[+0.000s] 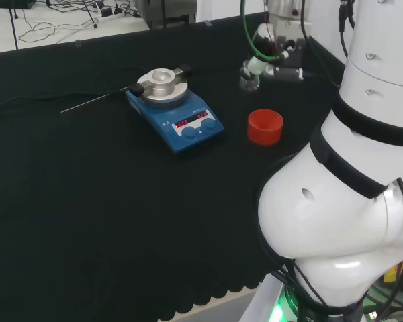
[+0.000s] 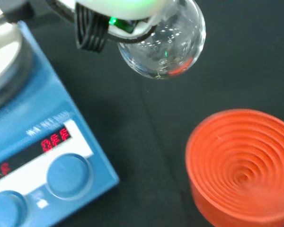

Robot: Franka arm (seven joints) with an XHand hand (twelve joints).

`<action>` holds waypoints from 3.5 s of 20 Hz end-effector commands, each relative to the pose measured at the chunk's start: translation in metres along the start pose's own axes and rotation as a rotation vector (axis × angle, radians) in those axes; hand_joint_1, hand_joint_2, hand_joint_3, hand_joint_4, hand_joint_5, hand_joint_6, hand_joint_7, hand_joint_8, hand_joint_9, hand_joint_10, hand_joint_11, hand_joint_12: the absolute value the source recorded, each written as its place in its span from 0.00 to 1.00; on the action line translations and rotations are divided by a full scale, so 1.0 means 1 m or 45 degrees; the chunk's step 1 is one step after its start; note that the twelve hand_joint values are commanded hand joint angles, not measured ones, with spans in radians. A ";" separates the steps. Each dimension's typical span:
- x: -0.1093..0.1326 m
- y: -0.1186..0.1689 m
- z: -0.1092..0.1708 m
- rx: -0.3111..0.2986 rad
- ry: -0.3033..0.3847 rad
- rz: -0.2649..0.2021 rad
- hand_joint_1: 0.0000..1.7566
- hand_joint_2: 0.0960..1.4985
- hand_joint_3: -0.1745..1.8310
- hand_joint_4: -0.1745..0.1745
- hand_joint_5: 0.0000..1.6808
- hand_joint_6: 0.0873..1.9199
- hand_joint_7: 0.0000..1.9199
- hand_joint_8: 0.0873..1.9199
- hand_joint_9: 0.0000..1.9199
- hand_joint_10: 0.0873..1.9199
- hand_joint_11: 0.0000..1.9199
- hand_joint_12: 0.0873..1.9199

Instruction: Place the round-bottom flask on the heater.

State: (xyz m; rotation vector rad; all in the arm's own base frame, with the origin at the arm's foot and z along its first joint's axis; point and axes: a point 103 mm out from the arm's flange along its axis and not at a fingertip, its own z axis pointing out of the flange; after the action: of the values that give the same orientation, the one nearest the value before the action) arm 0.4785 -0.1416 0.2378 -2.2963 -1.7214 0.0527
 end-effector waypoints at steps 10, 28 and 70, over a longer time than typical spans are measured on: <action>0.111 0.040 -0.041 0.001 -0.071 -0.211 0.62 0.43 0.45 0.77 0.65 0.50 0.19 0.32 0.33 0.28 0.10 0.71; 0.188 0.091 -0.013 0.082 -0.099 -0.360 0.63 0.43 0.46 0.76 0.66 0.50 0.17 0.31 0.33 0.28 0.10 0.71; 0.193 0.125 0.028 0.232 -0.075 -0.393 0.55 0.36 0.42 0.35 0.45 0.41 0.07 0.32 0.19 0.34 0.00 0.71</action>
State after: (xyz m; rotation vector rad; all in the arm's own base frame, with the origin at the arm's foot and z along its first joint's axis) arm 0.6495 0.0153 0.2059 -1.9014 -1.9905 0.2037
